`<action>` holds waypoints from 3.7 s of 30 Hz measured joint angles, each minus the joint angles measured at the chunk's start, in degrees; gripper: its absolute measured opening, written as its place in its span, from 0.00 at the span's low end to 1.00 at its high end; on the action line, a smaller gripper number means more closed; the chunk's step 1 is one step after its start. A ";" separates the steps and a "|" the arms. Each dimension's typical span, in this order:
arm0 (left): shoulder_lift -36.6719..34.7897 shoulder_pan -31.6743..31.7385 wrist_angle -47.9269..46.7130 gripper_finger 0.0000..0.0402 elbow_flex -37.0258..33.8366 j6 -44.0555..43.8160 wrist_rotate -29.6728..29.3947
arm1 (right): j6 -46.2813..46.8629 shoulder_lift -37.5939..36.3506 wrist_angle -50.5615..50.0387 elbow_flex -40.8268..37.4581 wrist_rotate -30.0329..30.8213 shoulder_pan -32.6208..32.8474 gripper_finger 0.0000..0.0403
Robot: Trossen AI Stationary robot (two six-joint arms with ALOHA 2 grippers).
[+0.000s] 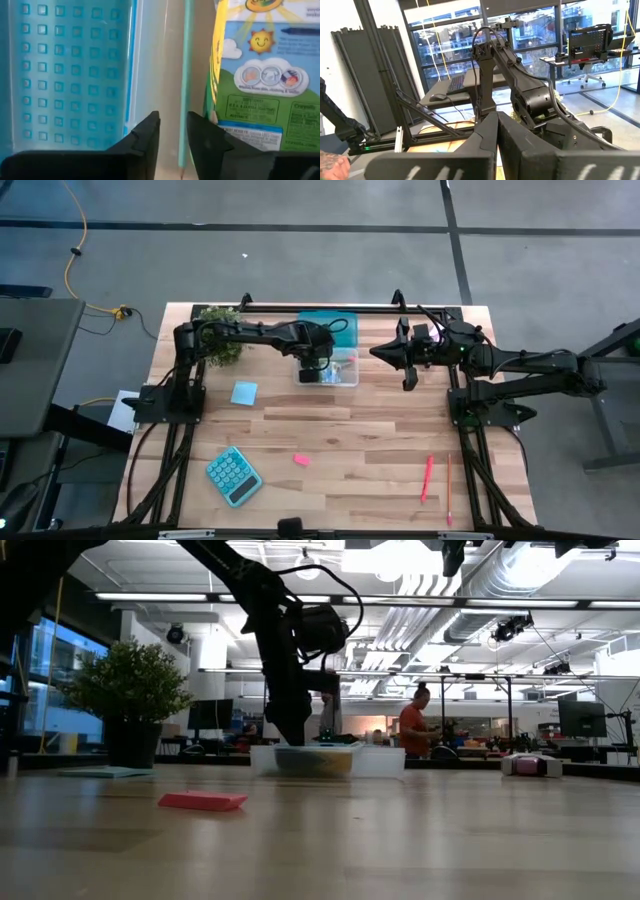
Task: Pack school essentials
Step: Put the blue pencil into the supply box, then put the orange pen into the supply box
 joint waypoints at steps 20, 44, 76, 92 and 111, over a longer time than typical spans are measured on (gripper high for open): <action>-27.70 -1.43 -2.42 0.29 7.59 -21.59 11.41 | -0.43 0.00 0.07 0.00 -2.48 0.01 0.00; -84.11 -18.82 42.15 0.23 -45.64 -26.01 0.79 | -0.59 0.00 0.96 0.00 -2.77 0.00 0.00; -83.43 -18.78 38.52 0.00 -45.64 -24.94 0.20 | 1.30 0.00 1.78 0.00 -2.44 0.01 0.00; -83.76 -18.73 38.50 0.00 -45.62 -25.86 -0.98 | 4.18 -0.11 -2.05 0.00 3.52 -0.19 0.51; -83.72 -18.73 35.86 0.00 -45.62 -24.02 -2.54 | 65.34 11.93 -74.42 19.43 4.18 24.70 0.51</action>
